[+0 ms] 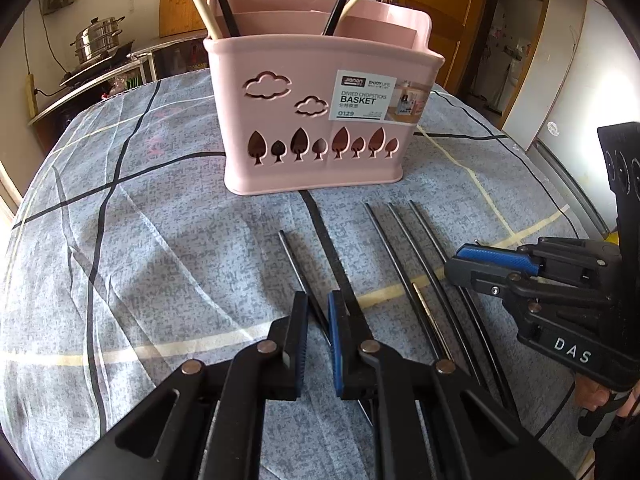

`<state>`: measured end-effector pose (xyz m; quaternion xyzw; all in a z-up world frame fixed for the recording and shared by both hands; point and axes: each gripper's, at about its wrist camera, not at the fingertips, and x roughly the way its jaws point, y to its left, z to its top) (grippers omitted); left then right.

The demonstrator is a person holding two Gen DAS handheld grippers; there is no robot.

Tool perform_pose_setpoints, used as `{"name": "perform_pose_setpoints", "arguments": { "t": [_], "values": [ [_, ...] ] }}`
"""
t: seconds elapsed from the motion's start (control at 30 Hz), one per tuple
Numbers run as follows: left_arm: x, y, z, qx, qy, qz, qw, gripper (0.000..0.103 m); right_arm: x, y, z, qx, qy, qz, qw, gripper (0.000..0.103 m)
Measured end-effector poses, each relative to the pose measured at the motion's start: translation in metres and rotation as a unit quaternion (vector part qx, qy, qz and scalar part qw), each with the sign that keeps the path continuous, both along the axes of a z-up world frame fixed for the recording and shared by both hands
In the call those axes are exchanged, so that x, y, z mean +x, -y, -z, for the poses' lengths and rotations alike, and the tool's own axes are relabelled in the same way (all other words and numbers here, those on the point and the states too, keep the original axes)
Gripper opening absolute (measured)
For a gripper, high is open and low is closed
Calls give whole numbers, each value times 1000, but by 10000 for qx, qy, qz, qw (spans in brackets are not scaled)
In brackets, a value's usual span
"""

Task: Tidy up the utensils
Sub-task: 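Lower the left gripper onto a black chopstick while the right gripper grasps another, then lift the left gripper's black chopstick into the basket while the right gripper does likewise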

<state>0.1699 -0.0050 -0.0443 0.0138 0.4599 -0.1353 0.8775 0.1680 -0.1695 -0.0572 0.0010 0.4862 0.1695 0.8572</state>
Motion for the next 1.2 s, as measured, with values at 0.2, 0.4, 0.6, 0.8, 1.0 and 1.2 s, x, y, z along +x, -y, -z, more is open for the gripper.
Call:
{"name": "perform_pose_setpoints", "arguments": {
  "t": [0.2,0.4,0.6,0.8,1.0,1.2],
  "values": [
    [15,-1,-1,-111,-214,-121,9996,11,12,2,-1,-72,-100,210,9997,14],
    [28,-4,-1,-345,-413,-287,9981,11,29,-1,-2,-109,-163,337,9992,14],
    [22,4,1,-138,-220,-362,9990,11,31,-6,0,-300,-44,286,9991,8],
    [22,12,0,-111,-253,-344,9990,8,28,-6,0,-113,-92,216,9997,6],
    [19,7,-12,-284,-213,-298,9989,7,20,1,-17,107,86,195,9997,6],
    [8,-1,-50,-458,135,-210,9986,6,10,9,-50,311,418,150,9985,6]
  ]
}}
